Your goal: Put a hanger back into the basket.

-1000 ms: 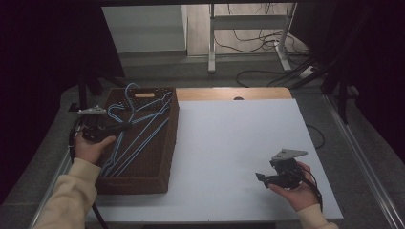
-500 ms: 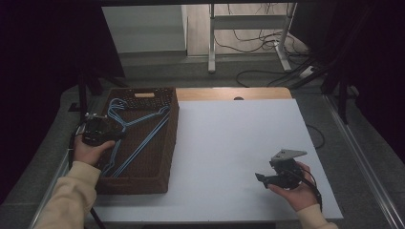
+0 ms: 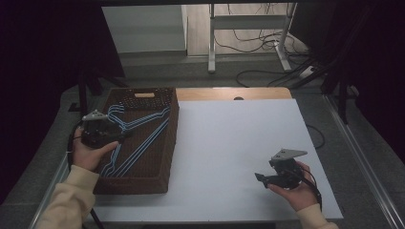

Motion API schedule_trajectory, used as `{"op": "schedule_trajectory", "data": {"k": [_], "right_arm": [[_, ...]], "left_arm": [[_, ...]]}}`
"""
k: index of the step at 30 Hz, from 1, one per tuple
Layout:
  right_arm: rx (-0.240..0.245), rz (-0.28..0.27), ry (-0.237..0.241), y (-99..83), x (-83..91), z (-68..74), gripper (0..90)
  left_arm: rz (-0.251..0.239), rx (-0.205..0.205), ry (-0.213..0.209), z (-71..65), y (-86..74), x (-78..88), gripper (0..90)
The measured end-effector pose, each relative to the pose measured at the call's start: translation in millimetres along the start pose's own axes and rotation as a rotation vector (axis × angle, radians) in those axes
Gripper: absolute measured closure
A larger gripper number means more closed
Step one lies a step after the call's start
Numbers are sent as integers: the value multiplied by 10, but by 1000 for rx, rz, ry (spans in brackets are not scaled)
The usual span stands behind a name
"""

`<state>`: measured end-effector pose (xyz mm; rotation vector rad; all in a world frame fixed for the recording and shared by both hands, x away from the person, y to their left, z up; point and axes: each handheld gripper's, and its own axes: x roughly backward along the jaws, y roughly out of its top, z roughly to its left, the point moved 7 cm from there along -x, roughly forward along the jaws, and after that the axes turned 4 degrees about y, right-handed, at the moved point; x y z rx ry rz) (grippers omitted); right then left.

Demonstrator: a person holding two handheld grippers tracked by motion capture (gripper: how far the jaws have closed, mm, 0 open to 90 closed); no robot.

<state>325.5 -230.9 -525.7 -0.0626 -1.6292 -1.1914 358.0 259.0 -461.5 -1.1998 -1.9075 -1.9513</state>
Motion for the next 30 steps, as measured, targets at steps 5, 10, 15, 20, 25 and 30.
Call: {"op": "schedule_trajectory", "data": {"k": [5,10,15,20,25,30], "right_arm": [[-3,-14,4,14,19,-3,248],[-7,-34,14,51,33,-18,240],[-14,-75,31,125,89,-59,231],[-21,-106,30,161,145,-96,230],[-19,-123,42,165,168,-115,228],[-19,-135,60,185,174,-123,224]], "left_arm": [[-30,-44,-117,-369,-46,102,280],[-35,-76,-168,-590,-115,150,268],[-25,-90,-203,-759,-245,166,264],[-20,-96,-210,-826,-310,150,257],[-22,-97,-218,-863,-316,129,249],[-29,-95,-213,-871,-302,132,232]]}}
